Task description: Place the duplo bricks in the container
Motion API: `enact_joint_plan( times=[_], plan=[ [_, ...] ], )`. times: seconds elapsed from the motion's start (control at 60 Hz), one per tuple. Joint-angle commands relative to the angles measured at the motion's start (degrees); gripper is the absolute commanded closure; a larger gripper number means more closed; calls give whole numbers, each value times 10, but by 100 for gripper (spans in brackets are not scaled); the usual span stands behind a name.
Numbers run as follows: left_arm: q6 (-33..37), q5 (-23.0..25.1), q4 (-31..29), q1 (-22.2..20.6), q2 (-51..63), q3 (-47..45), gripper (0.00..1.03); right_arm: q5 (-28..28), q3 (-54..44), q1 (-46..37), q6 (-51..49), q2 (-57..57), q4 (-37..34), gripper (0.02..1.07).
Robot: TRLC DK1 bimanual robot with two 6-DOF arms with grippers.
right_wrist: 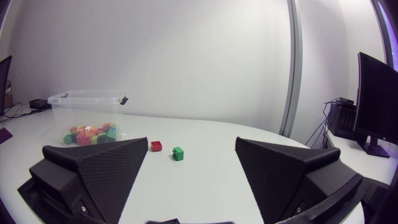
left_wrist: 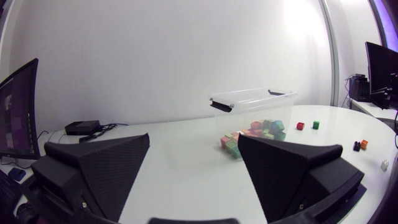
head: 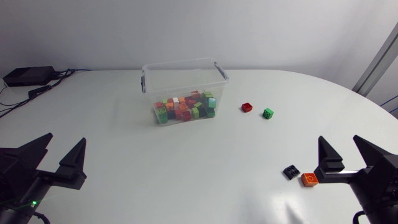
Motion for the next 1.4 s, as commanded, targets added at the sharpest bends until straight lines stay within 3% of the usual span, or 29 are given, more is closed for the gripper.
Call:
enact_joint_plan(
  times=[0.0, 0.367, 0.533, 0.7, 0.833, 1.017, 1.133, 1.383],
  plan=[
    [5, 6, 8, 5, -5, -11, 4, -1, -10, -1, 4, -3, -2, 6],
    [5, 6, 8, 5, -5, -11, 4, 4, 6, 5, 14, 1, 26, 6],
    [5, 6, 8, 5, -5, -11, 4, 21, 82, 24, 54, 134, 43, 6],
    [6, 6, 8, 5, -5, -11, 4, 30, 218, 23, 110, 320, -61, 6],
    [5, 6, 8, 5, -5, -11, 4, 22, 336, 5, 143, 476, -195, 6],
    [5, 6, 8, 5, -5, -11, 4, -2, 469, -33, 119, 681, -422, 6],
    [5, 6, 8, 5, -5, -11, 4, 23, 527, -41, 93, 808, -567, 6],
    [5, 6, 8, 5, -5, -11, 4, 6, 446, -44, 85, 838, -567, 6]
  ],
)
